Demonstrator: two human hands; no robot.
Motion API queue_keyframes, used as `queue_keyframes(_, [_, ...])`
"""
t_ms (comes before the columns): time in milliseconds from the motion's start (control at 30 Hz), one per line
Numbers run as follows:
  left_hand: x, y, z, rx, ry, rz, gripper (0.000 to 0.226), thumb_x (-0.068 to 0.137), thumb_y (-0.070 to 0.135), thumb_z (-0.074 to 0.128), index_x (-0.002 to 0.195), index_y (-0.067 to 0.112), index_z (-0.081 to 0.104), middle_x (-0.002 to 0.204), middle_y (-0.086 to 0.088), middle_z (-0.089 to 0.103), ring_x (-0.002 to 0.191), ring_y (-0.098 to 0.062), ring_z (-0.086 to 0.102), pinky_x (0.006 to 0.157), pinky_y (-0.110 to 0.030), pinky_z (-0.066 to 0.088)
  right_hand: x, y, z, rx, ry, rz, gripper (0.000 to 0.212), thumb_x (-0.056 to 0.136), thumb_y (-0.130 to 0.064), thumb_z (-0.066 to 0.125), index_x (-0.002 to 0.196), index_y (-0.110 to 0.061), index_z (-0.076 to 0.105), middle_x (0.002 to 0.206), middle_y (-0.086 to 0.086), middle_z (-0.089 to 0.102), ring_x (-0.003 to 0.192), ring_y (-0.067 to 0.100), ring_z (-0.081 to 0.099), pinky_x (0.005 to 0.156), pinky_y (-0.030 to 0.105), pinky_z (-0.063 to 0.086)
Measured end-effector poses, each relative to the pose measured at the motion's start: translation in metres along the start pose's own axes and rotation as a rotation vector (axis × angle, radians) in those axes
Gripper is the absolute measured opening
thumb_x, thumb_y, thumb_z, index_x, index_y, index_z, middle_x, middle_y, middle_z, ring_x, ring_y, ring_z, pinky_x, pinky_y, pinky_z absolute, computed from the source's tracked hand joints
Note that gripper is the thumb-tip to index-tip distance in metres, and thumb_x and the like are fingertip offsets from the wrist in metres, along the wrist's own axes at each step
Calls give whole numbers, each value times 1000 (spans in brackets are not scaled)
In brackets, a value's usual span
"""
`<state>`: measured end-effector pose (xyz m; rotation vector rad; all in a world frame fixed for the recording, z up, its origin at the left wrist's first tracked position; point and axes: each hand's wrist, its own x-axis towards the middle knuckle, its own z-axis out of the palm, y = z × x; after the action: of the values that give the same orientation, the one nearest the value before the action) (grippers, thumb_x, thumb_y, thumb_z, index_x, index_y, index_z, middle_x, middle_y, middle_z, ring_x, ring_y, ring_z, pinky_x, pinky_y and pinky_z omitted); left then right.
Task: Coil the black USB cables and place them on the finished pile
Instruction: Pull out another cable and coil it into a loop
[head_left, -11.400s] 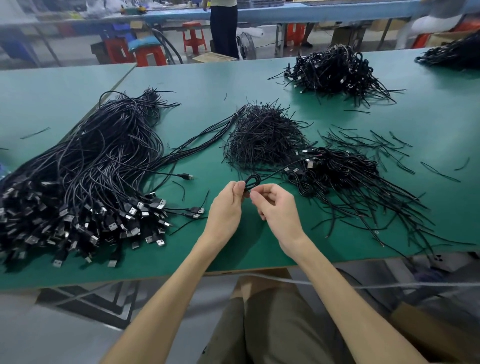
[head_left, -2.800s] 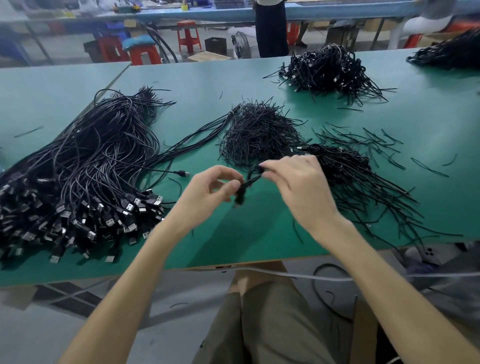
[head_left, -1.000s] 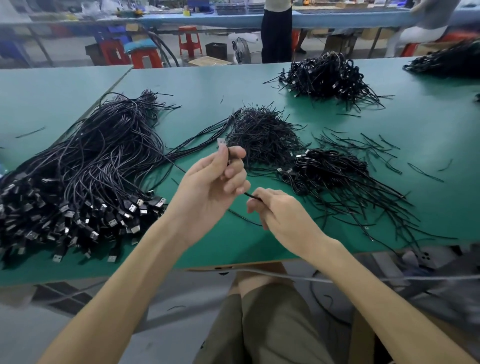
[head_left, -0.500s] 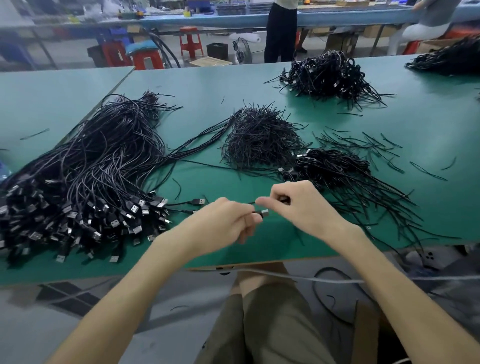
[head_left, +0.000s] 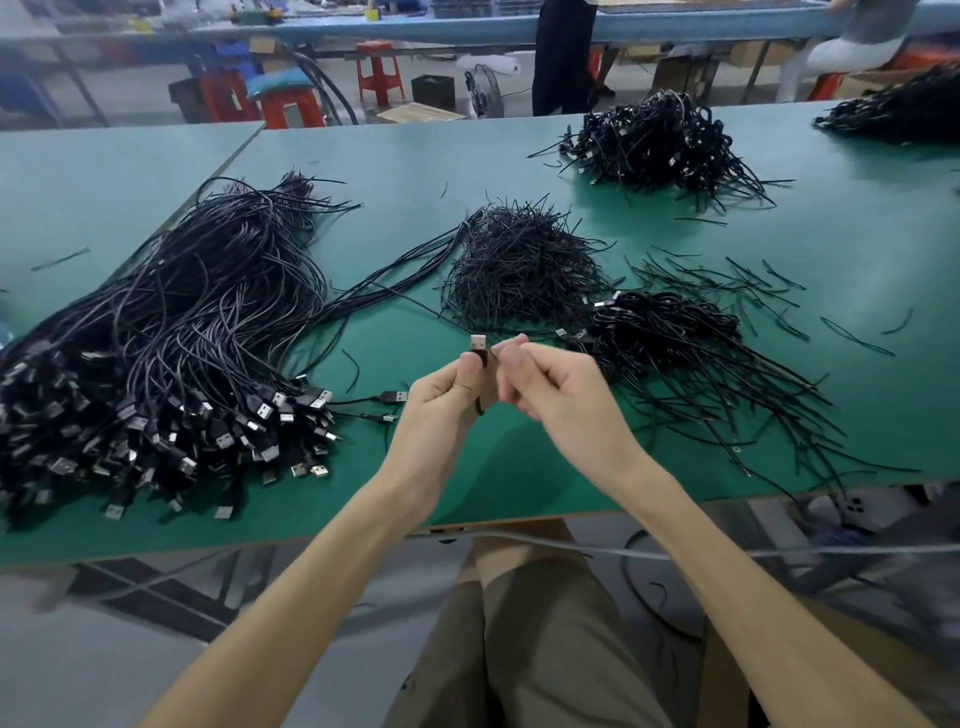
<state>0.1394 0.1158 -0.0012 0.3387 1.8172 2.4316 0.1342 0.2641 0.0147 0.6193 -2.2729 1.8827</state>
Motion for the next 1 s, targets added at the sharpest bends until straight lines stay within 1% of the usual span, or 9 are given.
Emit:
queue_keyframes(200, [1,17,4,-432,-39,-78,47,110,32,28,134,2,55,135,-11,65,130,-22,59,109,-34,47,-10,7,9,-206,-69,-86,38,107,-32,49,76,-13,59,56,-15,47,52,8,41,56,19,31])
queue_keyframes(267, [3,29,-4,-638,18,-95,37,111,33,31,114,10,60,99,1,69,92,-14,67,87,-28,53,-13,16,6,-277,-140,-39,42,106,-37,50,72,-14,59,56,-14,48,52,9,42,56,18,31])
queue_keyframes(333, [4,39,-13,-685,16,-110,35,110,34,36,90,16,58,66,10,42,55,-6,40,59,-19,39,-14,27,-4,-406,-200,30,50,104,-46,48,67,-13,58,56,-10,53,53,11,46,60,25,36])
queue_keyframes(400, [3,43,-24,-339,-20,-59,41,108,37,39,75,20,56,61,6,24,50,-7,22,50,-20,24,-10,35,-21,-643,-208,66,56,99,-55,46,65,-10,54,60,-1,55,61,22,51,70,35,39])
queue_keyframes(533, [-5,24,-39,928,-207,182,40,105,40,42,74,21,60,58,4,49,51,-12,41,53,-27,34,6,33,-38,-736,22,28,57,88,-63,52,63,-12,55,59,1,53,65,25,48,76,35,34])
queue_keyframes(633, [-8,3,-37,1113,-136,166,30,109,32,43,95,25,69,77,14,73,66,-12,65,66,-30,48,10,24,-27,-558,80,-46,55,98,-50,58,59,-11,54,50,-7,49,54,17,44,67,28,34])
queue_keyframes(700, [-6,-6,-30,922,7,152,27,109,21,45,115,17,72,105,11,77,93,-8,71,83,-28,52,6,16,-15,-456,70,-95,52,104,-41,52,60,-12,54,49,-10,45,48,13,41,60,18,28])
queue_keyframes(833, [-3,-9,-2,-255,169,-81,38,108,24,37,129,1,60,128,-9,70,121,-21,66,96,-31,52,-7,12,5,-280,22,-69,47,106,-30,49,64,-11,56,53,-10,43,51,7,39,56,18,29])
queue_keyframes(1000, [-1,1,8,-488,111,-54,47,108,31,32,137,0,52,136,-8,66,128,-20,62,98,-29,54,-10,1,14,-40,67,-32,48,107,-31,46,63,-13,51,61,-8,47,60,10,39,61,29,31])
